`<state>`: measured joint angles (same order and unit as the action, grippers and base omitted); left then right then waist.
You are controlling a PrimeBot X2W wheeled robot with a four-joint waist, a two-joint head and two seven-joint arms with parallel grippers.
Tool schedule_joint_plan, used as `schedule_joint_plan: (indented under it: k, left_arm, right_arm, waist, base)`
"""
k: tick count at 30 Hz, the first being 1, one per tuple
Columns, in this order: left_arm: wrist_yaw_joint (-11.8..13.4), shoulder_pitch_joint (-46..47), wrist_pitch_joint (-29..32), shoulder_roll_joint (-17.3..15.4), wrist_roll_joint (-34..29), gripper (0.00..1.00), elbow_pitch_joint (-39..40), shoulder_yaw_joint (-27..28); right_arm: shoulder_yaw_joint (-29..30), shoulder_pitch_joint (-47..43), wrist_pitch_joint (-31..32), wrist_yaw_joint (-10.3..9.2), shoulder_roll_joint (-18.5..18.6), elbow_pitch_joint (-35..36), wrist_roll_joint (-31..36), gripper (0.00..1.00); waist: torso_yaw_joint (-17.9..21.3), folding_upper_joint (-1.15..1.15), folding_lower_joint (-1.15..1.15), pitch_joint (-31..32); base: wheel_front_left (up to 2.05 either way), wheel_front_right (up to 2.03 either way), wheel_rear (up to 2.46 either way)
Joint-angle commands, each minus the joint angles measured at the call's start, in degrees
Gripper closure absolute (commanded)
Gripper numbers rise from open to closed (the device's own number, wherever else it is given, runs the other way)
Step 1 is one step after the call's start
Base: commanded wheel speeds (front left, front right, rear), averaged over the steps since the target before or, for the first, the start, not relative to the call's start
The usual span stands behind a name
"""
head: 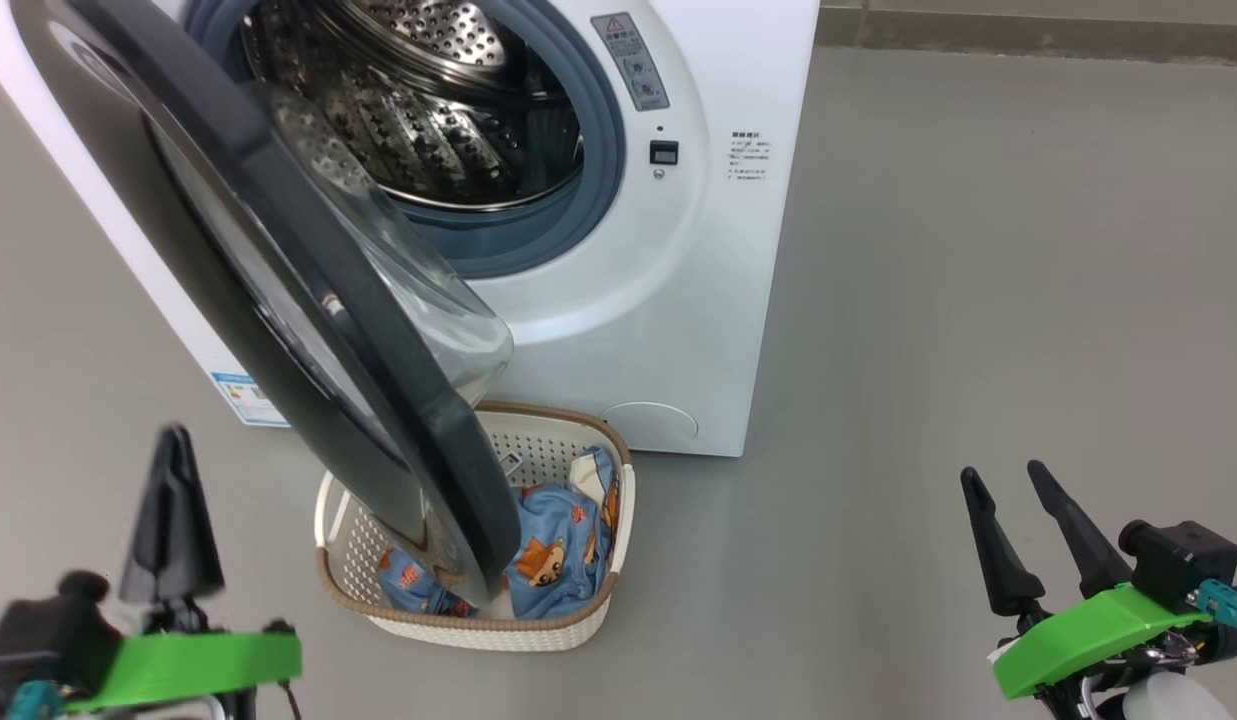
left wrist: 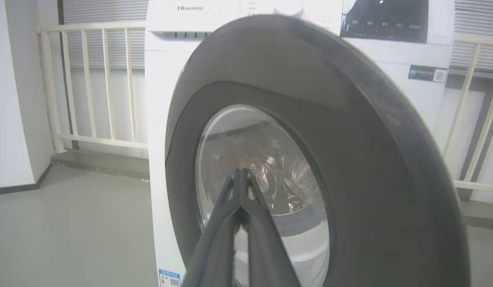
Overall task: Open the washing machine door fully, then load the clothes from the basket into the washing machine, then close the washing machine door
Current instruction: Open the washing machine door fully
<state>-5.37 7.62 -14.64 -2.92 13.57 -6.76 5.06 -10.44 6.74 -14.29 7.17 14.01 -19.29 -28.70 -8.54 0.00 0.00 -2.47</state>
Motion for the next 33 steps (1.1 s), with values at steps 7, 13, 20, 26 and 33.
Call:
schedule_joint_plan:
  k: [7,13,20,26,33]
  left_arm:
    - [0.65,4.35,1.97,-0.24,-1.41,1.0,14.65,-5.15]
    - [1.07,6.97,8.07,0.0,3.25,1.0,21.0,-16.97]
    - [3.5,9.09,11.01,0.02,9.62,1.0,15.2,-28.59]
    - [6.4,12.17,9.79,0.03,14.5,1.0,0.81,-34.03]
    - [7.9,14.92,6.08,0.03,16.04,1.0,-7.46,-34.06]
  right_arm:
    - [-0.47,-0.3,-0.71,0.32,0.93,1.89,1.67,0.0]
    - [-1.04,-0.37,-0.71,0.32,1.13,2.07,3.39,0.0]
    - [-2.12,0.08,-0.71,0.32,1.38,1.86,5.01,0.0]
    - [-2.17,0.83,-0.71,0.32,1.34,1.75,5.27,0.0]
    - [-1.63,0.89,-0.71,0.32,1.55,1.77,5.46,0.0]
  waist:
    - [-0.01,0.0,0.0,0.33]
    - [0.66,0.0,0.0,0.18]
    - [1.46,0.0,0.0,-0.65]
    - [1.87,0.0,0.0,-1.73]
    - [1.4,0.0,0.0,-2.28]
  base:
    - [0.0,0.0,0.0]
    - [0.0,0.0,0.0]
    - [0.0,0.0,0.0]
    - [0.0,0.0,0.0]
    - [0.0,0.0,0.0]
